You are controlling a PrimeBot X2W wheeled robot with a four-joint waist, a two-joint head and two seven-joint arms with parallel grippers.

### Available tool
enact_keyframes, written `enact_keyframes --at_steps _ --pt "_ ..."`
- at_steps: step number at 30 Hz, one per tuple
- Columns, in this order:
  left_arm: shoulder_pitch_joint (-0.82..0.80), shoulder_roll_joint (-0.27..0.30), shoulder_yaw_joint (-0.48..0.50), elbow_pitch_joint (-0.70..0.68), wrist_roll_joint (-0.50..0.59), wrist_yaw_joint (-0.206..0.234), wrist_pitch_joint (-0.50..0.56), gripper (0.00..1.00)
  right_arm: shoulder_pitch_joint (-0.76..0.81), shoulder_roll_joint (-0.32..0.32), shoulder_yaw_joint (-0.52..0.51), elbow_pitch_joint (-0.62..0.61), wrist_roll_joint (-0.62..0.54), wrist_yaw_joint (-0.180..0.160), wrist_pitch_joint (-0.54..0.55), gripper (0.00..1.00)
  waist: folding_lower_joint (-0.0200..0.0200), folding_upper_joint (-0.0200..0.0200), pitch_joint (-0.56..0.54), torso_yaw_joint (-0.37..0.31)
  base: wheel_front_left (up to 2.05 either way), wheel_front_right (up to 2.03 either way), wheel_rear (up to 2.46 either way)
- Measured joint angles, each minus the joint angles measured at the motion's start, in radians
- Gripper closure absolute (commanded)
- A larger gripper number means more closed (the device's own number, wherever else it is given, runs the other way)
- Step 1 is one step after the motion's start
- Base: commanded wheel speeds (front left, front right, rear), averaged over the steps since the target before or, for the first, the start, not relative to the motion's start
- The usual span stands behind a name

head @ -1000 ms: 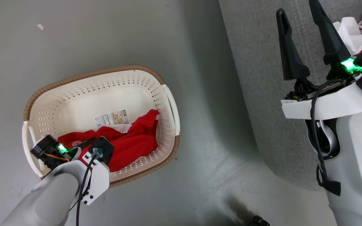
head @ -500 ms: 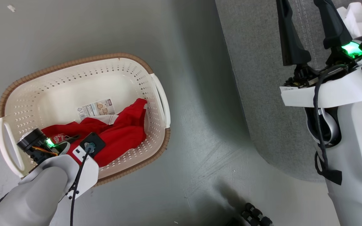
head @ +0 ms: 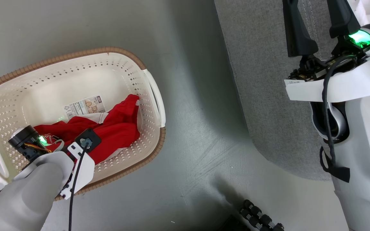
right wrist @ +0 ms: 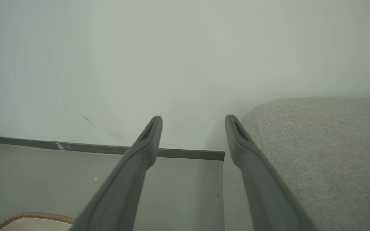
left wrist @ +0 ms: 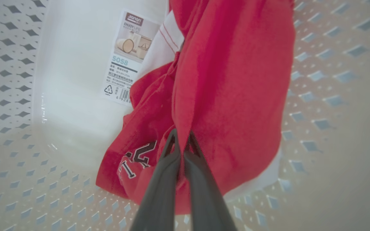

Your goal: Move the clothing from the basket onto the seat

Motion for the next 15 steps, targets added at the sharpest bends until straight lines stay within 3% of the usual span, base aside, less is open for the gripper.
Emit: enact_keyframes --at_steps 15 --pt "-0.005 -0.040 0.061 -0.025 -0.076 0.003 -0.091 1.00 -0.004 0.000 -0.018 0.031 -0.008 0.000 0.000 0.00 0.0000 0.0000 -0.016 0.014 0.00 0.00 0.00"
